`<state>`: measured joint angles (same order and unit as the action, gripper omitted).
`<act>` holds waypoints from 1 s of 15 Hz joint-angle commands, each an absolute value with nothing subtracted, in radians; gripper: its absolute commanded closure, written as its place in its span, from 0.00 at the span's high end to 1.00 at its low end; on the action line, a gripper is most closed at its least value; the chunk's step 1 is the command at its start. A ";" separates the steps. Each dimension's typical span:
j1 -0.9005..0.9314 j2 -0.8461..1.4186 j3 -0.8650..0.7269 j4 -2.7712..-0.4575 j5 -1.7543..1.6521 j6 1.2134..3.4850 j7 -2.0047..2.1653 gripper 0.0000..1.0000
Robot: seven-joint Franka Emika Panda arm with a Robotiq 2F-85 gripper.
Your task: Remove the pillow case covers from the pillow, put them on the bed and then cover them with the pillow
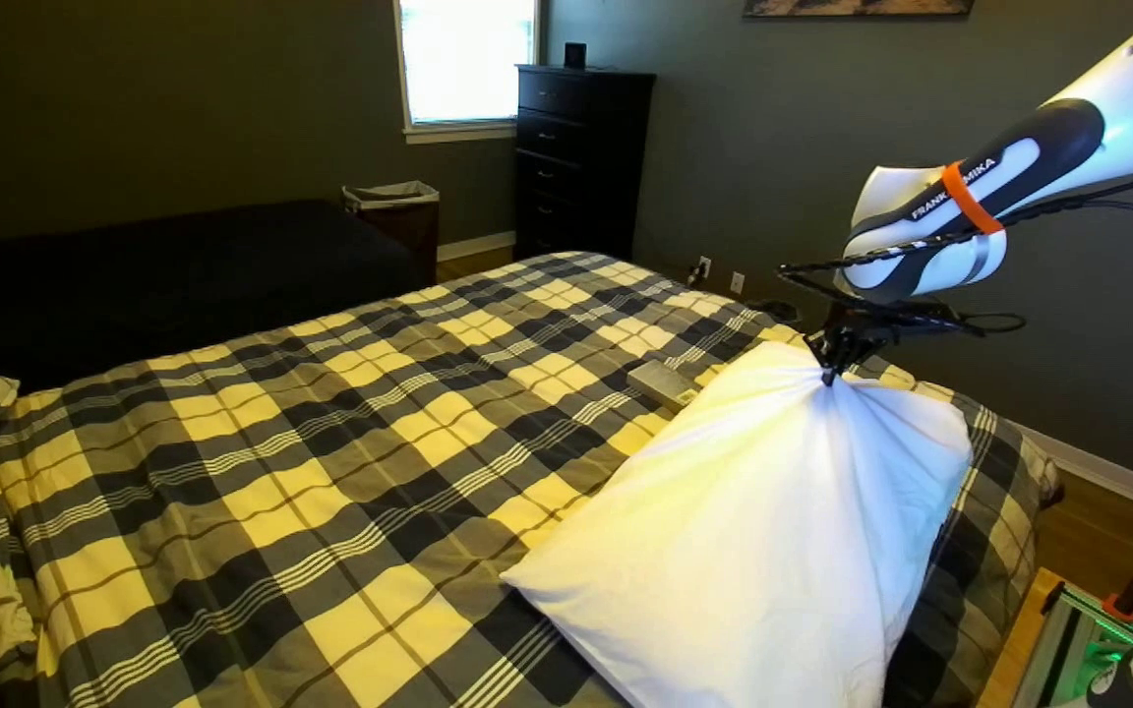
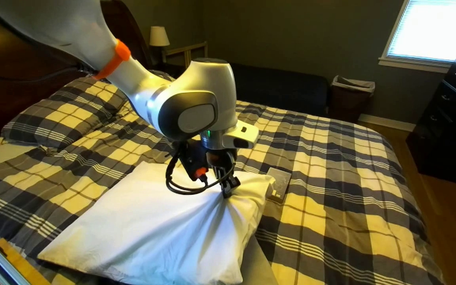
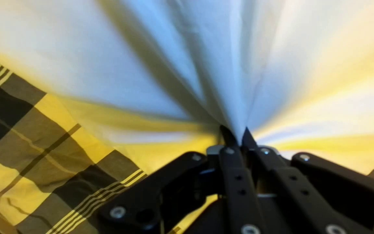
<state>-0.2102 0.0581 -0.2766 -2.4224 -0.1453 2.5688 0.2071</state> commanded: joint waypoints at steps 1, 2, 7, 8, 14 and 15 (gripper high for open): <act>-0.246 -0.016 -0.309 -2.432 -0.249 2.585 0.291 0.02; -0.256 -0.016 -0.313 -2.428 -0.278 2.595 0.316 0.02; -0.271 -0.067 -0.298 -2.461 -0.307 2.625 0.336 0.02; -0.268 -0.081 -0.291 -2.472 -0.311 2.637 0.335 0.02; -0.267 -0.160 -0.219 -2.547 -0.366 2.674 0.376 0.02; -0.272 -0.174 -0.207 -2.558 -0.385 2.676 0.399 0.02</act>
<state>-0.2567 -0.1010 -0.2408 -2.5040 -0.3277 2.6497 0.3343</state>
